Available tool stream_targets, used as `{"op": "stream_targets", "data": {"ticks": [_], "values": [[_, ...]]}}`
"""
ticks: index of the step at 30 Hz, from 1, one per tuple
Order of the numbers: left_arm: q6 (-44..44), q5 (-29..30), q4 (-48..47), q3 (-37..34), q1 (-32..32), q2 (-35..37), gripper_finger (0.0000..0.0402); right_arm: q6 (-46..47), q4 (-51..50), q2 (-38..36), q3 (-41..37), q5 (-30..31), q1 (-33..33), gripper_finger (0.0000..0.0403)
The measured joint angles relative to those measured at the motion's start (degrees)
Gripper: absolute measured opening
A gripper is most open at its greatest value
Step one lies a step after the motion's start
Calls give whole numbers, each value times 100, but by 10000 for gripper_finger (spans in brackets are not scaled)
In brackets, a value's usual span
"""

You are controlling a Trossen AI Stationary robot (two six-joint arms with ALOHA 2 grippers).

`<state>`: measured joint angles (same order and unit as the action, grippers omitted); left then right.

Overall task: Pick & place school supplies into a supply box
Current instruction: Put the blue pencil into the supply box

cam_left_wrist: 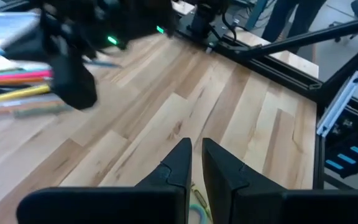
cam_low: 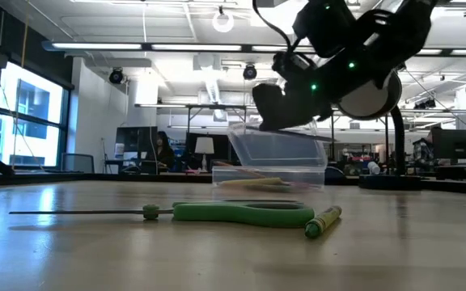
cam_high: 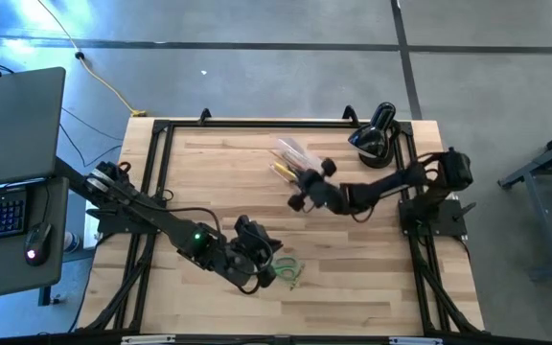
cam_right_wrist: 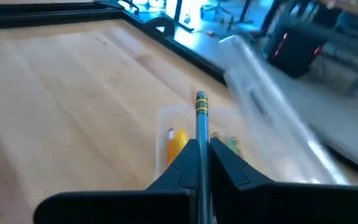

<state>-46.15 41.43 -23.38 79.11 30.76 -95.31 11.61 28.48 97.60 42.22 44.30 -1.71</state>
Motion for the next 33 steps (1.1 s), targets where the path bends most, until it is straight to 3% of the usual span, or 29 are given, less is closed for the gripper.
{"op": "stream_targets", "data": {"ticks": [5, 12, 15, 24, 33], "values": [[50, -89, -60, 0, 0, 0, 67, -1042, 415, -2, 7, -528, 342, 1], [240, -39, -30, 0, -1, 0, 67, -2772, 387, -2, 7, -689, 655, 0], [240, -55, -30, 0, 0, 0, 67, -2841, 392, -4, 8, -608, 844, 0], [238, -53, -19, 0, 0, 0, 67, -3003, 833, 133, 13, -2560, 1534, 0], [238, -230, 3, 0, 0, 0, 67, -3675, 1135, 534, 11, -3225, 1868, 19]]}}
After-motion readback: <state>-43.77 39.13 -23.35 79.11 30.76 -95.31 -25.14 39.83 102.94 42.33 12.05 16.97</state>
